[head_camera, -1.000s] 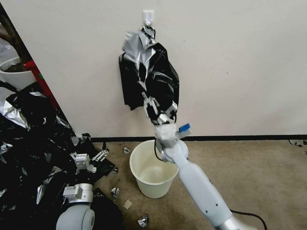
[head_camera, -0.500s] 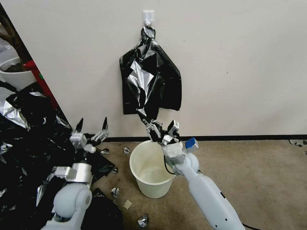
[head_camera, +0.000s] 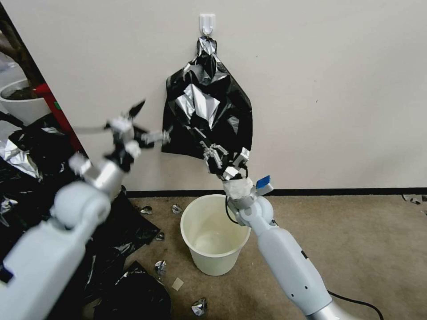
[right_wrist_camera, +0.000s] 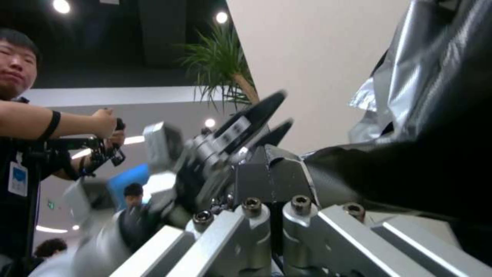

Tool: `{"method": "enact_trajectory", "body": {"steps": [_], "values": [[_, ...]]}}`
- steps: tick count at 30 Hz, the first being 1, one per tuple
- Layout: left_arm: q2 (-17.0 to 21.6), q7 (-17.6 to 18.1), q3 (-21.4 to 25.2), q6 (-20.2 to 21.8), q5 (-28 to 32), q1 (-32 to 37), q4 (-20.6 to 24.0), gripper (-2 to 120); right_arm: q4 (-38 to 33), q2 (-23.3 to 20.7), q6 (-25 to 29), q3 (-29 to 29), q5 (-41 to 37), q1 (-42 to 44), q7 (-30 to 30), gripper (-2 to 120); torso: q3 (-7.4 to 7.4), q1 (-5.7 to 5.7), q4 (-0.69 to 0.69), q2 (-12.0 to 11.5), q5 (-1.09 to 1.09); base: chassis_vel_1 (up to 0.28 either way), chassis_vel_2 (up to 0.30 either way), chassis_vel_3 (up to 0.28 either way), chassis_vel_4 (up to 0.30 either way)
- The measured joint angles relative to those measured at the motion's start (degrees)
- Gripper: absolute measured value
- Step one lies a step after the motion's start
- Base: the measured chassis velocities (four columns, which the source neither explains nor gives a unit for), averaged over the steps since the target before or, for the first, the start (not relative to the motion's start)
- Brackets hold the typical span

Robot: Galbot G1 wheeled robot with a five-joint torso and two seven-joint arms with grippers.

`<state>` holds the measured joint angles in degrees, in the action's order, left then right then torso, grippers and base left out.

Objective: Place a trash bag onto the trash bin.

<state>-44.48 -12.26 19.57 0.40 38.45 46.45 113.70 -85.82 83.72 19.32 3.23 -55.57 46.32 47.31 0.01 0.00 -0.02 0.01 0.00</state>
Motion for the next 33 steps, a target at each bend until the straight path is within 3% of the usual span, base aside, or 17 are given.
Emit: {"method": "enact_trajectory", "body": {"steps": [2, 4, 8, 13, 19, 33], "values": [[1.3, -1.7, -1.2, 1.0, -0.7, -2.3, -0.9, 100, 0.1, 0.2, 0.0, 0.0, 0.2, 0.1, 0.0, 0, 0.00, 0.00, 0.01, 0.0, 0.00, 0.000, 0.000, 0.000, 0.000], [3.9, -6.8, -5.1, 3.9, -2.4, -8.1, -4.0, 100, 0.3, 0.7, 0.2, 0.0, 0.9, 0.5, 0.2, 0, 0.00, 0.00, 0.02, 0.0, 0.00, 0.000, 0.000, 0.000, 0.000], [4.2, -10.1, -8.2, 5.9, -4.1, -11.9, -6.9, 100, 0.3, 0.8, 0.3, 0.2, 1.6, 0.7, 0.3, 0, 0.00, 0.01, 0.02, 0.0, 0.00, 0.000, 0.000, 0.000, 0.000], [2.1, -11.3, -12.0, 7.7, -5.4, -14.8, -9.4, 100, -0.1, 0.8, 0.4, 0.6, 2.9, 0.9, 0.6, 0, 0.00, 0.01, 0.02, 0.0, 0.00, 0.000, 0.000, 0.000, 0.000], [1.1, -11.9, -12.6, 8.2, -6.7, -15.6, -10.5, 96, -0.2, 1.0, 0.4, 1.0, 3.3, 1.2, 0.7, 0, 0.00, 0.01, 0.02, 0.0, 0.00, 0.000, 0.000, 0.000, 0.000], [0.0, -11.9, -11.7, 8.7, -7.2, -14.7, -10.7, 46, -0.4, 1.0, 0.8, 1.3, 3.6, 1.5, 0.2, 0, 0.00, 0.00, 0.02, 0.0, 0.00, 0.000, 0.000, 0.000, 0.000]]}}
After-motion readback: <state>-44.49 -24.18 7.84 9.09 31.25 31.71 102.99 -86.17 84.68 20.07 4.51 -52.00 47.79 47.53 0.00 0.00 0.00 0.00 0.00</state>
